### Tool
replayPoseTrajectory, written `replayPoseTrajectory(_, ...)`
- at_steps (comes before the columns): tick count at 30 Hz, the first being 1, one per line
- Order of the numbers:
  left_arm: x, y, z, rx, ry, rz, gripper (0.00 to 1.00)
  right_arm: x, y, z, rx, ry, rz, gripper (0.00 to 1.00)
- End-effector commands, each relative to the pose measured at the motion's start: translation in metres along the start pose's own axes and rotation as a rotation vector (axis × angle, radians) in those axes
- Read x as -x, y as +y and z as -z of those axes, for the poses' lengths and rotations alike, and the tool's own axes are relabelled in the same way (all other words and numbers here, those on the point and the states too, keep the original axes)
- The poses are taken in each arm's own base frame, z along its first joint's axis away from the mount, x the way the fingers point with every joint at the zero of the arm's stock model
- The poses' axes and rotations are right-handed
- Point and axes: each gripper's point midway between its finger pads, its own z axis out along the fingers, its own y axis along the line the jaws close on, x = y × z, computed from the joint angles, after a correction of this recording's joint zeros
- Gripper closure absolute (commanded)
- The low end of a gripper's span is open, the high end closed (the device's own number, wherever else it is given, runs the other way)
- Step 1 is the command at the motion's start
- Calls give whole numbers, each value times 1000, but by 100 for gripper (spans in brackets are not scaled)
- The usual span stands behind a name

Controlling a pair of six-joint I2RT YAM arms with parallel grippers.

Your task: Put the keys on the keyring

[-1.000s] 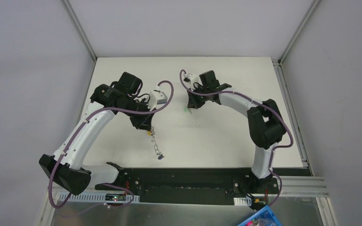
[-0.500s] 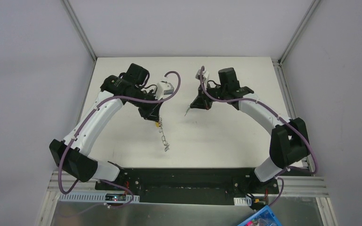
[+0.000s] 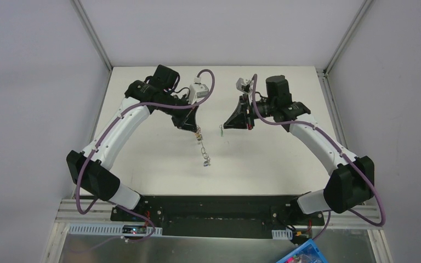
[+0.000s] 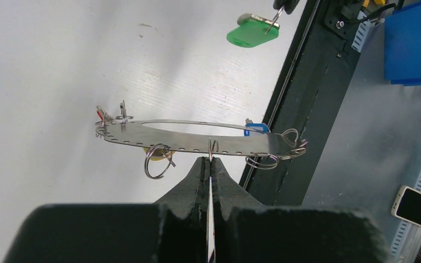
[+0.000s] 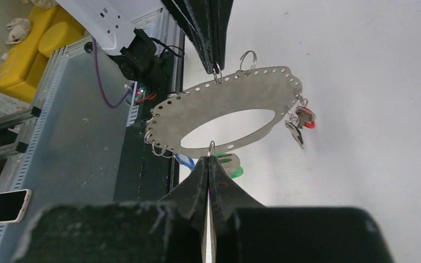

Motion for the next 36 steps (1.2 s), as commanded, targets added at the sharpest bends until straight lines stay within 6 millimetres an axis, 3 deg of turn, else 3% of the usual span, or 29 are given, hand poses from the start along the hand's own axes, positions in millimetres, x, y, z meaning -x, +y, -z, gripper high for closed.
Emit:
replayPoseTrajectory(1, 28, -15, 4, -27, -74, -75, 100, 13, 24, 5, 81, -33, 7, 100)
replayPoseTrajectory(21, 42, -26, -11, -39, -131, -144, 100, 11, 34, -12, 156, -65, -91, 100)
replayPoseTrajectory(36, 34, -31, -19, -74, -165, -122, 100, 6, 29, -18, 117, -62, -98, 100)
